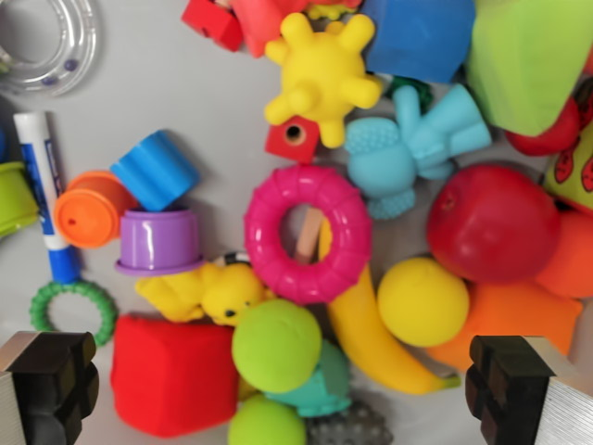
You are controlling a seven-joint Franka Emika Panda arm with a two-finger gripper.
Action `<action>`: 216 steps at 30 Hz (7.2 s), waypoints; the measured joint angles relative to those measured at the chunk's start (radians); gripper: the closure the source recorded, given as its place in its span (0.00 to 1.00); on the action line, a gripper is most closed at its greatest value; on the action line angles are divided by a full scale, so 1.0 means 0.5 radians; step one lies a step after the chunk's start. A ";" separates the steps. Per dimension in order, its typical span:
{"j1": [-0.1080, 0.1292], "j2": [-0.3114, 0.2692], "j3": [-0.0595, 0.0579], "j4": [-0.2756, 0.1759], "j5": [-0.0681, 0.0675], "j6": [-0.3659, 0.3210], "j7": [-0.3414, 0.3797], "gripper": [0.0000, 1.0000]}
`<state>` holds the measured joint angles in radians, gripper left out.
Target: Pick an object from the bin
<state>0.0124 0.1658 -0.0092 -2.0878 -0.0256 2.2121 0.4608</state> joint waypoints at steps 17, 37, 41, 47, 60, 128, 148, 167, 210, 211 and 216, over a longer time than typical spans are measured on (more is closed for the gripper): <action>0.021 0.033 0.037 -0.125 -0.008 0.170 -0.283 0.00; 0.046 0.102 0.088 -0.257 -0.020 0.387 -0.643 0.00; 0.050 0.123 0.102 -0.285 -0.024 0.438 -0.728 0.00; 0.056 0.152 0.119 -0.317 -0.031 0.502 -0.835 0.00; 0.066 0.234 0.167 -0.385 -0.055 0.662 -1.094 0.00; 0.173 0.808 0.194 -0.386 -0.269 1.277 -1.680 1.00; 0.174 0.799 0.193 -0.382 -0.269 1.277 -1.680 1.00; 0.174 0.791 0.193 -0.384 -0.269 1.272 -1.681 1.00; 0.074 0.060 0.330 -0.509 -0.064 0.665 -1.827 1.00; 0.074 0.039 0.330 -0.509 -0.057 0.643 -1.832 1.00; 0.074 -0.049 0.331 -0.501 -0.028 0.546 -1.853 1.00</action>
<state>0.0496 0.1412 0.1565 -2.3383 -0.0397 2.4851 -0.4658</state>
